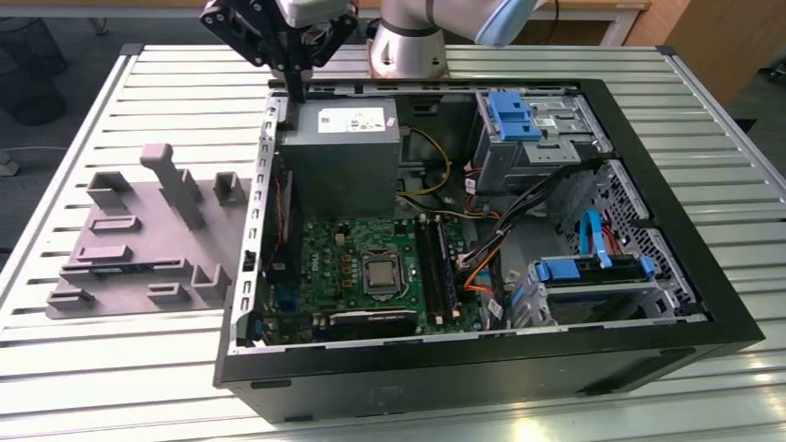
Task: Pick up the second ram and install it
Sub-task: 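Reach for the second ram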
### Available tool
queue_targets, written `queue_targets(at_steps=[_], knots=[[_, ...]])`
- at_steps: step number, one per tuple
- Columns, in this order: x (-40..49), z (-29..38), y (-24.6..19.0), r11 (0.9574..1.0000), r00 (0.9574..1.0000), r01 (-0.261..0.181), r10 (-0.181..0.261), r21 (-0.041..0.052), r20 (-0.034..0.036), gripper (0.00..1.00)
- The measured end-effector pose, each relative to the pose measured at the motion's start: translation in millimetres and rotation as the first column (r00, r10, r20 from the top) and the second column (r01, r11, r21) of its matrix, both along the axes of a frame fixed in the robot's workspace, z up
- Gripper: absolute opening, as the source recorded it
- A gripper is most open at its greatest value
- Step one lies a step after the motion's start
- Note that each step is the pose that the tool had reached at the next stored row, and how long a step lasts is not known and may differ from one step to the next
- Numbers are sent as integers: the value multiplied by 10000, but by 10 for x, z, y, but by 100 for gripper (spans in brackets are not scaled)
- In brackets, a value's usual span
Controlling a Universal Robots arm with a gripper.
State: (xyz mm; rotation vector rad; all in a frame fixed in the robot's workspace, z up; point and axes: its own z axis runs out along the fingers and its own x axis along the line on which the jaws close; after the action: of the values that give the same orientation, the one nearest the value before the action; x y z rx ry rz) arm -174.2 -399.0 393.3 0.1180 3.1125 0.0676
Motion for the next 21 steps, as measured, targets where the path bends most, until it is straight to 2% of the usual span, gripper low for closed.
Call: queue_targets(at_steps=[21], knots=[[-182, -3, -96, 10000, 10000, 0, 0, 0, 0, 11]])
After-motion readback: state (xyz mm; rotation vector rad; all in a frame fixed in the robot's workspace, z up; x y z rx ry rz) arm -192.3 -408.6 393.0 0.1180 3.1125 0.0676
